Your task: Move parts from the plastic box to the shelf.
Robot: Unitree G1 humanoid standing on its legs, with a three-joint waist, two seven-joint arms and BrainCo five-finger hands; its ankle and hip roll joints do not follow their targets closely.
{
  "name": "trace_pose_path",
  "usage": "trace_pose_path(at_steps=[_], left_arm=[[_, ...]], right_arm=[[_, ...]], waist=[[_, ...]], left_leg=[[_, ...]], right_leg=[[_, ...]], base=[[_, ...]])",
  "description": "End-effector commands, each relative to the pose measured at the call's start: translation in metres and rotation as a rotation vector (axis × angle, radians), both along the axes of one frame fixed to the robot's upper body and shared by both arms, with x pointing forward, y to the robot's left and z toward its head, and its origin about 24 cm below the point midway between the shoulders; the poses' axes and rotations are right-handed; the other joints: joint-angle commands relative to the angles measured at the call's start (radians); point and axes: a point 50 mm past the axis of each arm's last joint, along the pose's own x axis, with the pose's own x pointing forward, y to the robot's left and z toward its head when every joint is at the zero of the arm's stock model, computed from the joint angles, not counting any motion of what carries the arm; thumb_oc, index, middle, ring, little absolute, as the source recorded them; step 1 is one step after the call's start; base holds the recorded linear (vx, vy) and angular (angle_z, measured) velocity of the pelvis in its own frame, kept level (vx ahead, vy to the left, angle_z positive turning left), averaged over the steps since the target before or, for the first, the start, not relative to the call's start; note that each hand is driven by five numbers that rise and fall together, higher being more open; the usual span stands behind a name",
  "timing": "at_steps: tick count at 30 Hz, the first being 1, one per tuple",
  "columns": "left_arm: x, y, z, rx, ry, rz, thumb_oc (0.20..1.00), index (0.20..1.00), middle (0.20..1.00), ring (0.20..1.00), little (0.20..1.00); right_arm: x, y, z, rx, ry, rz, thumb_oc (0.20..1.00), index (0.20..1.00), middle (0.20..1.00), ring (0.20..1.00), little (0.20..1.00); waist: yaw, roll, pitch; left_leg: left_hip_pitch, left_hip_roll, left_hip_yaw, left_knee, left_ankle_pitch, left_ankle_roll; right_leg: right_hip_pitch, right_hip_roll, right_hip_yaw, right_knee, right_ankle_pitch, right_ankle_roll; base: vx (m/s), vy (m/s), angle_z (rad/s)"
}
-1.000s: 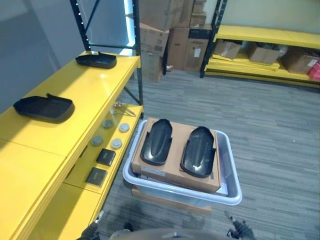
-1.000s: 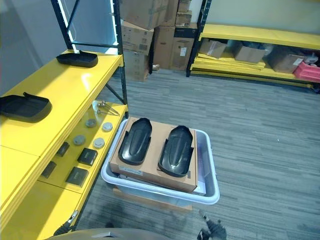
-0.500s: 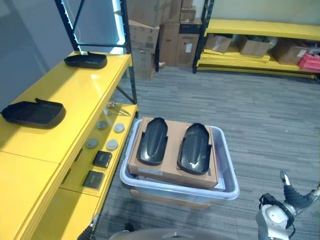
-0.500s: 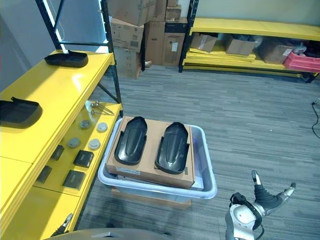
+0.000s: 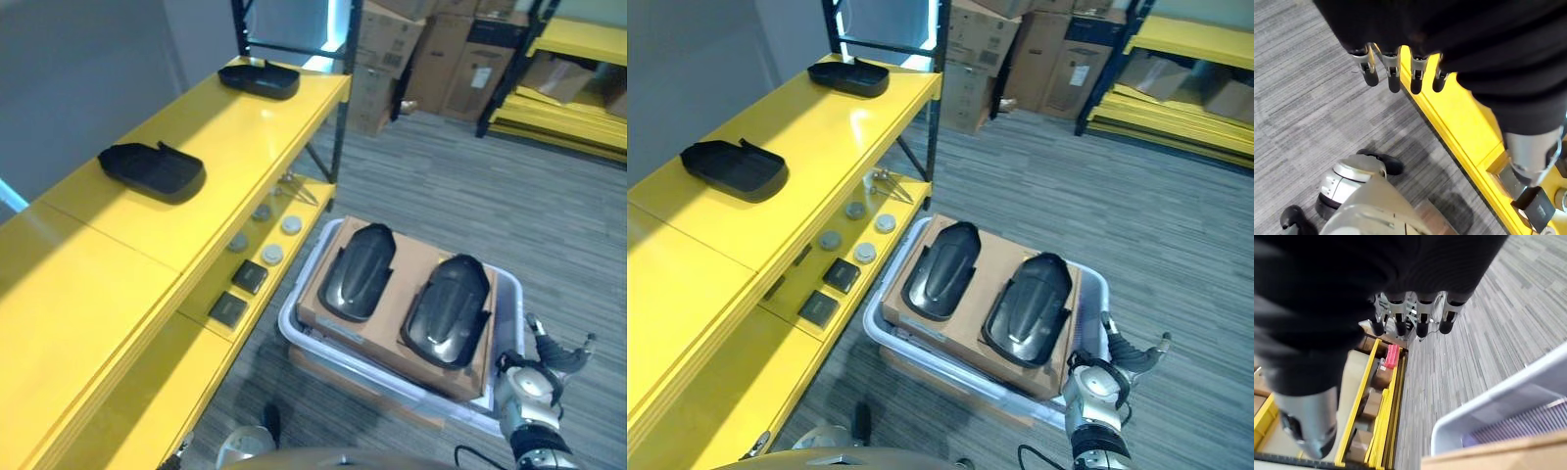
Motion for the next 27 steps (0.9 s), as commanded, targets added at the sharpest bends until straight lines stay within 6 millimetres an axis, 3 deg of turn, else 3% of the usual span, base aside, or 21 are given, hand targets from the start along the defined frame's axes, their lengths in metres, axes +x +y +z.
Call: trace_pose_path(at_steps=[1,12,16,21,27], left_arm=[[0.011,0.01,0.002,0.012,-0.003,-0.078,1.0,1.0,1.0,1.0,1.0],[0.022,-0.001,0.001,-0.066,-0.024,-0.118,1.0,1.0,1.0,1.0,1.0],[0.027,0.001,0.003,-0.063,-0.032,-0.124,1.0,1.0,1.0,1.0,1.0],[0.047,0.006,0.008,-0.054,-0.086,-0.138,1.0,1.0,1.0,1.0,1.0],[0.083,0.009,0.017,-0.053,-0.177,-0.162,1.0,1.0,1.0,1.0,1.0]], right_arm=[[0.001,-0.007,0.004,-0.014,-0.003,-0.02,1.0,1.0,1.0,1.0,1.0],[-0.01,0.0,-0.015,-0.003,0.133,-0.035,1.0,1.0,1.0,1.0,1.0],[-0.019,-0.011,-0.019,-0.002,0.192,-0.035,1.0,1.0,1.0,1.0,1.0],[0.001,-0.02,0.001,-0.049,0.137,-0.006,1.0,1.0,1.0,1.0,1.0],[0.046,-0.031,0.051,-0.123,-0.03,0.02,1.0,1.0,1.0,1.0,1.0]], waist=[[0.017,0.008,-0.023],[0.019,0.02,0.005],[0.015,0.02,0.019],[0.02,0.027,0.065],[0.03,0.035,0.154]], left_leg=[[-0.018,0.082,0.015,0.011,-0.02,-0.024],[-0.04,0.063,0.016,0.02,-0.024,-0.018],[-0.049,0.063,0.021,0.029,-0.025,-0.019],[-0.103,0.063,0.002,0.057,-0.042,-0.025],[-0.231,0.066,-0.022,0.116,-0.037,-0.027]], right_leg=[[-0.095,-0.036,0.038,0.019,0.036,0.046],[-0.129,-0.048,0.049,0.044,0.037,0.048],[-0.143,-0.051,0.053,0.059,0.036,0.049],[-0.191,-0.054,0.069,0.088,0.014,0.053],[-0.291,-0.056,0.07,0.123,0.004,0.037]], base=[[0.01,0.038,0.31],[0.01,0.032,0.09],[0.04,-0.004,0.02],[-0.08,-0.025,0.03],[-0.24,-0.033,0.08]])
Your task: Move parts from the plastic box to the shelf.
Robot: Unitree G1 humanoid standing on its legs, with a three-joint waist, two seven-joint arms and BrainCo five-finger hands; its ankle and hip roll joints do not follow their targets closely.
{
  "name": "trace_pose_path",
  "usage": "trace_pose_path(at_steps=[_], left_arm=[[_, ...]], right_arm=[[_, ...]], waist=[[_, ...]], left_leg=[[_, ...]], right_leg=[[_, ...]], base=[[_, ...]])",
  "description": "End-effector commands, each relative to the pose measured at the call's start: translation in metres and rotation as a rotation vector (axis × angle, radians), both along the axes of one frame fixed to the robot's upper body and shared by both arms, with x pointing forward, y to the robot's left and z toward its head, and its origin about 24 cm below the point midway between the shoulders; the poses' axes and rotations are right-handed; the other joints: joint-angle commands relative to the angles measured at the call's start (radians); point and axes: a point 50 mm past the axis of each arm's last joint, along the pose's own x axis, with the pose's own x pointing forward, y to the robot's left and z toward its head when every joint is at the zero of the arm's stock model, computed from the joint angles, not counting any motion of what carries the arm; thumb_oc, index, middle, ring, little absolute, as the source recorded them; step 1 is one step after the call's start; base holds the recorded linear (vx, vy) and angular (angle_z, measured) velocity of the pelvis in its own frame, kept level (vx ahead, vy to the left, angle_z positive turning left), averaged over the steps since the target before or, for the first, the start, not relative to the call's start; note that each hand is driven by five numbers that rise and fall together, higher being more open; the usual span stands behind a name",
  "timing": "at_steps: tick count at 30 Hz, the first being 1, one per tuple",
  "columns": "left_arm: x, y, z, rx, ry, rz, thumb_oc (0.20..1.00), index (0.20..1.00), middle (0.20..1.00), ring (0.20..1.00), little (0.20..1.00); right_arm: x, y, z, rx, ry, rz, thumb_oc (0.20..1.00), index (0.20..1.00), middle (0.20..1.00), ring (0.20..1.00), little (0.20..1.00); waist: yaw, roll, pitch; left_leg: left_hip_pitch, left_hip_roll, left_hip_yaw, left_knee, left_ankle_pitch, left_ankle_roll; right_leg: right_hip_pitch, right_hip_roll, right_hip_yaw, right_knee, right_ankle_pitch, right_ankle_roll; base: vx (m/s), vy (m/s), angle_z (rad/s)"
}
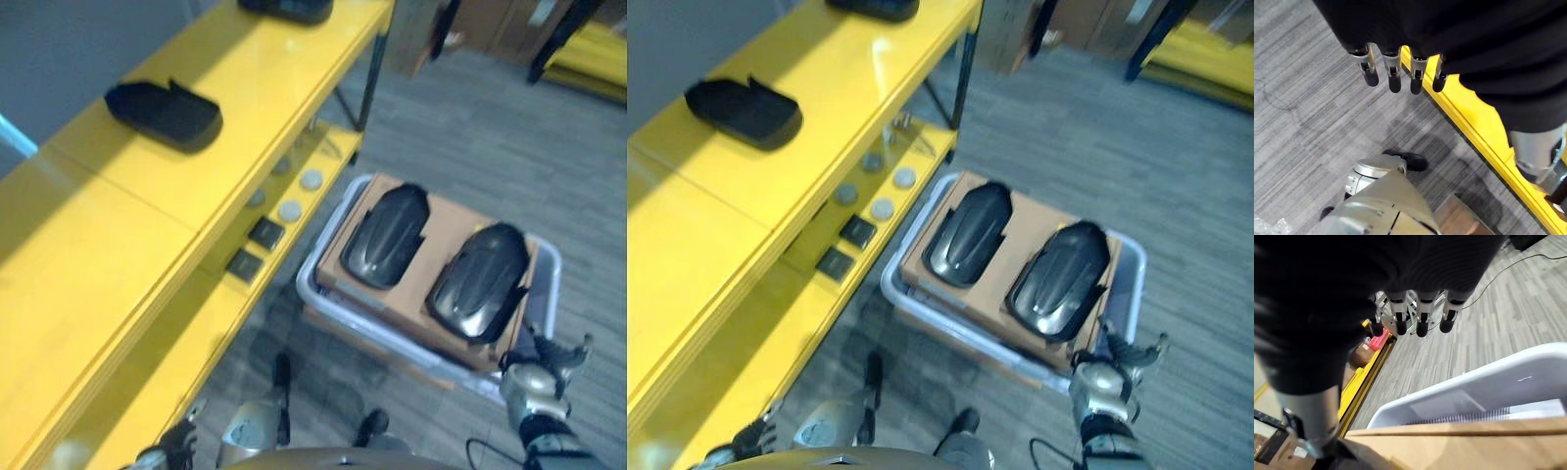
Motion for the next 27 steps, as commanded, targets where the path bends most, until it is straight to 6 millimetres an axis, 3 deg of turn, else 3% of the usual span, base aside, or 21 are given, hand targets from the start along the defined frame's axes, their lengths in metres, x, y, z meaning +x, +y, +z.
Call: trace_pose_path(at_steps=[1,3,8,22,27], left_arm=[[0.007,0.012,0.005,0.011,-0.033,0.019,1.0,1.0,1.0,1.0,1.0],[0.008,0.012,0.006,0.003,-0.043,0.014,1.0,1.0,1.0,1.0,1.0],[0.008,0.01,0.006,-0.027,-0.062,0.023,1.0,1.0,1.0,1.0,1.0],[0.018,-0.003,0.006,-0.083,-0.096,0.02,1.0,1.0,1.0,1.0,1.0],[0.025,-0.005,0.007,-0.087,-0.107,0.016,1.0,1.0,1.0,1.0,1.0]], right_arm=[[0.014,-0.008,0.027,-0.055,-0.107,0.017,1.0,1.0,1.0,1.0,1.0],[0.023,-0.01,0.039,-0.061,-0.136,0.029,1.0,1.0,1.0,1.0,1.0],[0.032,-0.011,0.048,-0.056,-0.131,0.059,1.0,1.0,1.0,1.0,1.0],[0.029,-0.001,0.017,0.075,-0.02,0.074,1.0,1.0,1.0,1.0,1.0],[0.034,0.001,0.018,0.081,-0.018,0.106,1.0,1.0,1.0,1.0,1.0]], waist=[[0.037,-0.035,0.012],[0.038,-0.034,0.028],[0.035,-0.028,0.043],[0.031,-0.007,0.079],[0.032,0.0,0.093]], left_leg=[[-0.023,0.045,0.018,0.109,-0.163,-0.045],[-0.046,0.047,0.018,0.123,-0.163,-0.048],[-0.065,0.05,0.026,0.129,-0.162,-0.054],[-0.103,0.058,0.045,0.138,-0.16,-0.061],[-0.118,0.061,0.058,0.135,-0.156,-0.062]], right_leg=[[-0.048,-0.045,0.056,-0.033,0.04,0.034],[-0.07,-0.048,0.055,-0.021,0.036,0.031],[-0.093,-0.054,0.05,-0.008,0.029,0.029],[-0.144,-0.089,0.039,0.026,0.024,0.028],[-0.17,-0.104,0.034,0.043,0.023,0.029]], base=[[-0.07,0.0,-0.04],[-0.07,0.007,0.02],[-0.04,0.029,0.05],[-0.02,0.017,-0.01],[-0.04,0.031,0.02]])
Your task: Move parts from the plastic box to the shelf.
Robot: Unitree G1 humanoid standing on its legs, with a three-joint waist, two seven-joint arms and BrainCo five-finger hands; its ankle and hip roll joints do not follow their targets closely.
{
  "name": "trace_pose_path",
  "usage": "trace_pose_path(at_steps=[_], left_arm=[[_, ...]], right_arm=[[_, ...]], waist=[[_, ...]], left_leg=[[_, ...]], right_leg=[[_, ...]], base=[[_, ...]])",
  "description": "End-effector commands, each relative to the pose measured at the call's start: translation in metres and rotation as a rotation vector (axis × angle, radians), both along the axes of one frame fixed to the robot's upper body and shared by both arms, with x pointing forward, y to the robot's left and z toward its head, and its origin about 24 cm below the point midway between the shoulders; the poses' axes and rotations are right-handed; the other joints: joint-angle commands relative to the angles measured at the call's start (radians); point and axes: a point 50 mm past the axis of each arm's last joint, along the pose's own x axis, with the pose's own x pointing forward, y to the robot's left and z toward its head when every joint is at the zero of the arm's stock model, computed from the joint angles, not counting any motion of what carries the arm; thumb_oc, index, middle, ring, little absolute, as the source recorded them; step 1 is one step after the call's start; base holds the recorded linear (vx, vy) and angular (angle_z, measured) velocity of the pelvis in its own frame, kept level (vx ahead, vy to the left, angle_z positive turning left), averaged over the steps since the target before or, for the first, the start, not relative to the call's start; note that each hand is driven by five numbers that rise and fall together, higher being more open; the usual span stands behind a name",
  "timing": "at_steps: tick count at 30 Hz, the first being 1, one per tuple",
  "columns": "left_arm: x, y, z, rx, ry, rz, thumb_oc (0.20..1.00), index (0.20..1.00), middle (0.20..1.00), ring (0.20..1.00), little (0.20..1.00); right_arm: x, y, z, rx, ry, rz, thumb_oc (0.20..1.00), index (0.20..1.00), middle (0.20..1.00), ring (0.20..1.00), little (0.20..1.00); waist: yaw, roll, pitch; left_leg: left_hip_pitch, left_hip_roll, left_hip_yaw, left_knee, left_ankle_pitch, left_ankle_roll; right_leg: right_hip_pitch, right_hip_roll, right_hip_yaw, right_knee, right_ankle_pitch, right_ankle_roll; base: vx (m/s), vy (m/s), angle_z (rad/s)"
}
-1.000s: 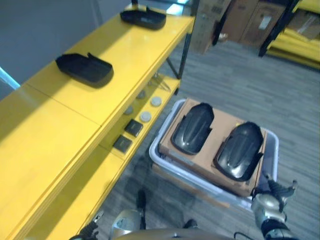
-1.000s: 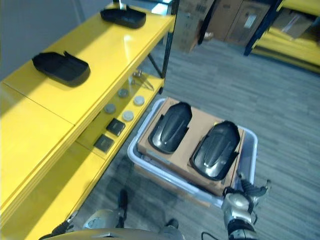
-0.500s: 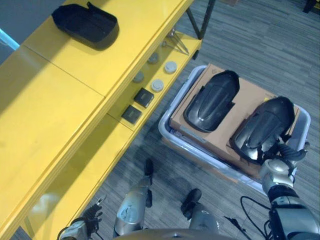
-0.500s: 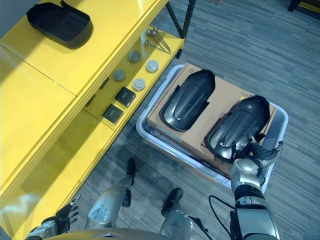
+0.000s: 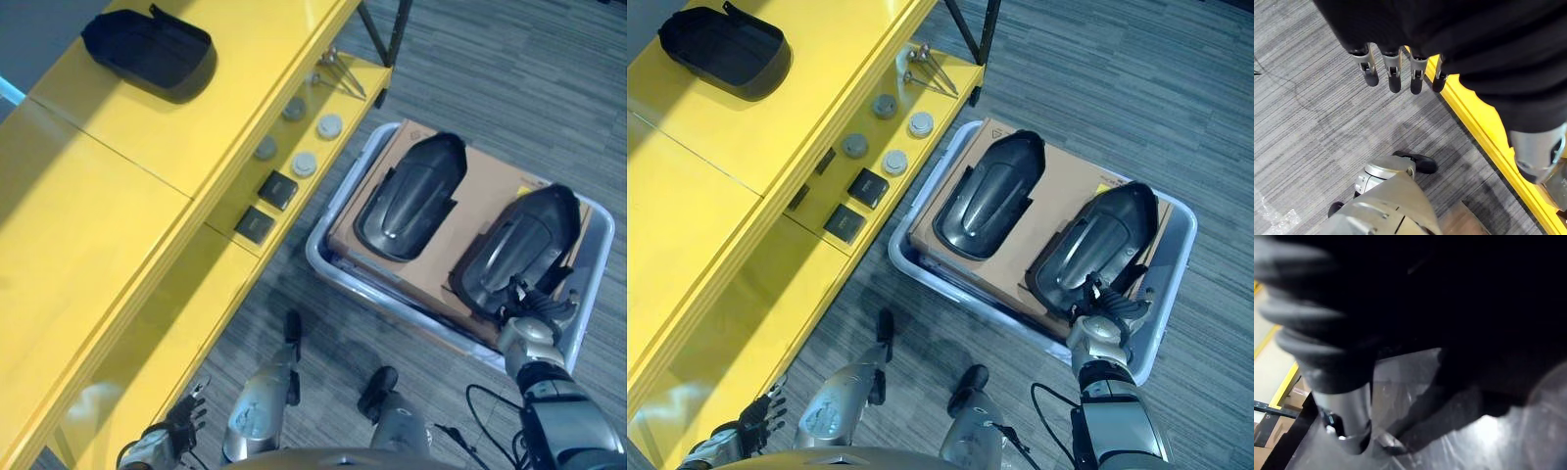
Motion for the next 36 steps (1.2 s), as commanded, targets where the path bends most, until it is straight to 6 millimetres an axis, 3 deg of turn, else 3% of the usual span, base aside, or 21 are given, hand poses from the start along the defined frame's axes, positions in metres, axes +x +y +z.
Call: trace_pose_path(at_steps=[1,2,14,22,27,30,36], left_arm=[[0.018,-0.003,0.005,-0.009,-0.051,-0.004,1.0,1.0,1.0,1.0,1.0],[0.019,-0.003,0.005,-0.01,-0.052,-0.004,1.0,1.0,1.0,1.0,1.0],[0.03,-0.012,0.009,-0.044,-0.126,-0.026,1.0,1.0,1.0,1.0,1.0],[0.051,-0.027,0.021,-0.109,-0.271,-0.084,1.0,1.0,1.0,1.0,1.0],[0.086,-0.047,0.051,-0.217,-0.441,-0.104,1.0,1.0,1.0,1.0,1.0],[0.113,-0.061,0.084,-0.284,-0.579,-0.174,1.0,1.0,1.0,1.0,1.0],[0.147,-0.099,0.125,-0.404,-0.62,-0.264,1.0,1.0,1.0,1.0,1.0]], right_arm=[[0.003,-0.004,0.008,-0.038,-0.003,0.037,0.426,0.426,0.426,0.426,0.426],[0.004,-0.003,0.008,-0.035,-0.005,0.041,0.203,0.203,0.203,0.203,0.203],[0.008,0.007,0.004,0.007,-0.028,0.065,0.2,0.2,0.2,0.2,0.2],[0.008,0.015,0.011,-0.035,-0.14,0.06,0.2,0.2,0.2,0.2,0.2],[0.01,0.028,0.034,-0.135,-0.243,0.14,0.2,0.2,0.2,0.2,0.2],[0.012,0.045,0.053,-0.194,-0.311,0.269,0.2,0.2,0.2,0.2,0.2],[0.024,0.087,0.056,-0.14,-0.335,0.505,0.2,0.2,0.2,0.2,0.2]], waist=[[0.01,-0.011,0.045],[0.009,-0.01,0.046],[-0.003,-0.017,0.029],[-0.022,-0.033,-0.018],[-0.045,-0.048,-0.063],[-0.07,-0.06,-0.103],[-0.106,-0.068,-0.176]], left_leg=[[-0.057,0.067,0.025,0.135,-0.154,-0.06],[-0.058,0.067,0.026,0.135,-0.154,-0.06],[-0.021,0.071,0.043,0.122,-0.162,-0.059],[0.086,0.086,0.079,0.073,-0.159,-0.067],[0.178,0.091,0.106,0.032,-0.159,-0.068],[0.234,0.092,0.12,0.016,-0.165,-0.064],[0.295,0.089,0.123,0.002,-0.174,-0.059]], right_leg=[[-0.013,-0.033,0.003,-0.18,0.144,0.047],[-0.014,-0.034,0.003,-0.179,0.144,0.048],[0.0,-0.039,-0.001,-0.173,0.142,0.052],[0.092,-0.026,-0.016,-0.21,0.15,0.063],[0.171,-0.011,-0.017,-0.255,0.165,0.074],[0.217,0.003,-0.006,-0.288,0.177,0.077],[0.278,0.031,0.018,-0.342,0.184,0.076]], base=[[0.0,0.0,0.0],[0.0,0.0,0.0],[0.0,-0.001,0.0],[0.02,-0.016,-0.04],[0.08,-0.015,-0.05],[0.08,-0.021,-0.12],[0.08,-0.023,-0.21]])
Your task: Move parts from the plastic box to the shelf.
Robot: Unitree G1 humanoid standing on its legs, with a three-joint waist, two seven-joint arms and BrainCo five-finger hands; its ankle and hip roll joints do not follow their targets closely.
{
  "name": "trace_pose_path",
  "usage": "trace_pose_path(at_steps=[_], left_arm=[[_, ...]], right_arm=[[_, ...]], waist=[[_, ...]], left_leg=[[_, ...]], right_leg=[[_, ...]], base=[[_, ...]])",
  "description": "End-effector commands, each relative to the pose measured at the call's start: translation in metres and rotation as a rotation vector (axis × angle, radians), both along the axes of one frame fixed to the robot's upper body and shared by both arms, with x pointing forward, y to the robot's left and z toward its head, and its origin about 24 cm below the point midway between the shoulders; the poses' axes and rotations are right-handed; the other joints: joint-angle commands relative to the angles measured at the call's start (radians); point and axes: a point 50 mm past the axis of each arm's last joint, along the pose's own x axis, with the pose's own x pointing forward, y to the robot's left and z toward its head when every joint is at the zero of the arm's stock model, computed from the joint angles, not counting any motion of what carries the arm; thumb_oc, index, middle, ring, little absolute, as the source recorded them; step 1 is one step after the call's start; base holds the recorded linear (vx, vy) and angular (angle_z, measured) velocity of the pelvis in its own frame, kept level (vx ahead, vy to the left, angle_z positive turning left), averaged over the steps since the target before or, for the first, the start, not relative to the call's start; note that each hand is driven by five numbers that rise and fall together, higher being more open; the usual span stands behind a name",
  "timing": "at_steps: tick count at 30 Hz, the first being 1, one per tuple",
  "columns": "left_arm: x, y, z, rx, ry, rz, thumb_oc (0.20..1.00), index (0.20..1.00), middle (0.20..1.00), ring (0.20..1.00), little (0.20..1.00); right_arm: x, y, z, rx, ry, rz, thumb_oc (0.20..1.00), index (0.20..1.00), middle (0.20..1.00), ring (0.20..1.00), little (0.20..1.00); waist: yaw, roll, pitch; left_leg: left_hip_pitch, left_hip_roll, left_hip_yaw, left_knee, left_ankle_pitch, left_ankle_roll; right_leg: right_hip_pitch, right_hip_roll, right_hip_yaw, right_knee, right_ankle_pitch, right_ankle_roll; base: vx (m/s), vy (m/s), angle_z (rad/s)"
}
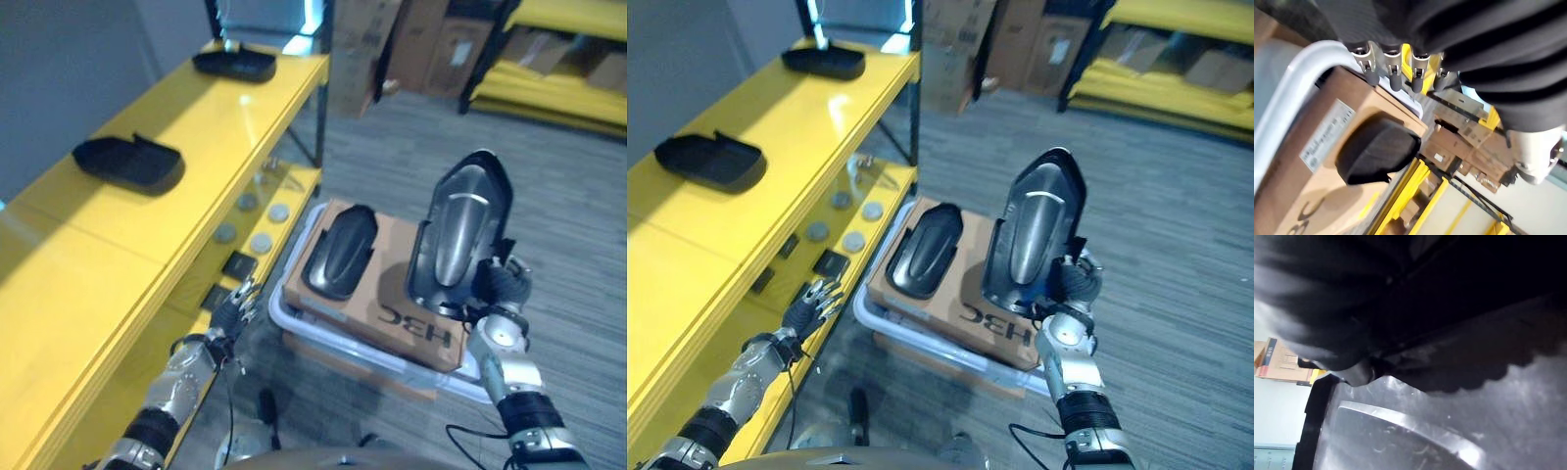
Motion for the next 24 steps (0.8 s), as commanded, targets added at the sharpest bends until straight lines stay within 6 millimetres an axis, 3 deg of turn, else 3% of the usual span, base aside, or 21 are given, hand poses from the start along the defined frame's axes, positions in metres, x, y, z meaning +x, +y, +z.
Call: trace_pose_path(at_steps=[1,3,4,11,18,24], left_arm=[[0.012,-0.019,0.009,-0.059,0.048,-0.072,1.0,1.0,1.0,1.0,1.0],[0.022,-0.038,0.02,-0.08,0.064,-0.139,1.0,1.0,1.0,1.0,1.0],[0.023,-0.04,0.02,-0.078,0.067,-0.151,1.0,1.0,1.0,1.0,1.0],[0.038,-0.07,0.037,0.02,0.011,-0.267,1.0,1.0,1.0,1.0,1.0],[0.028,-0.12,0.06,-0.057,-0.003,-0.423,1.0,1.0,1.0,1.0,1.0],[0.024,-0.135,0.06,-0.032,0.014,-0.47,1.0,1.0,1.0,1.0,1.0]], right_arm=[[0.02,0.009,0.03,-0.061,-0.102,0.099,0.2,0.2,0.2,0.2,0.2],[0.028,0.029,0.027,-0.057,-0.08,0.177,0.2,0.2,0.2,0.2,0.2],[0.029,0.031,0.025,-0.054,-0.073,0.188,0.2,0.2,0.2,0.2,0.2],[0.042,0.073,0.014,-0.026,-0.008,0.338,0.2,0.2,0.2,0.2,0.2],[0.044,0.12,-0.009,0.019,0.094,0.451,0.2,0.2,0.2,0.2,0.2],[0.047,0.132,-0.015,0.026,0.129,0.483,0.2,0.2,0.2,0.2,0.2]], waist=[[0.017,-0.015,0.016],[0.006,-0.015,-0.004],[0.005,-0.014,-0.01],[-0.009,-0.015,-0.04],[-0.006,-0.015,-0.069],[-0.004,-0.016,-0.082]], left_leg=[[0.027,0.047,0.04,0.003,-0.106,-0.029],[0.026,0.045,0.048,0.001,-0.09,-0.019],[0.036,0.044,0.037,0.0,-0.108,-0.026],[0.038,0.042,0.05,-0.001,-0.095,-0.012],[0.04,0.032,0.046,0.0,-0.1,-0.004],[0.044,0.031,0.043,-0.001,-0.102,-0.005]], right_leg=[[-0.037,-0.048,-0.009,-0.117,0.124,0.071],[-0.034,-0.043,-0.01,-0.134,0.138,0.06],[-0.024,-0.04,0.001,-0.137,0.126,0.07],[-0.02,-0.035,0.004,-0.152,0.134,0.055],[-0.013,-0.024,0.009,-0.164,0.131,0.049],[-0.005,-0.016,0.011,-0.172,0.129,0.045]], base=[[0.03,-0.017,-0.17],[0.0,-0.017,-0.18],[-0.05,-0.013,-0.16],[0.01,-0.013,-0.04],[0.02,-0.022,-0.07],[0.0,0.0,0.0]])
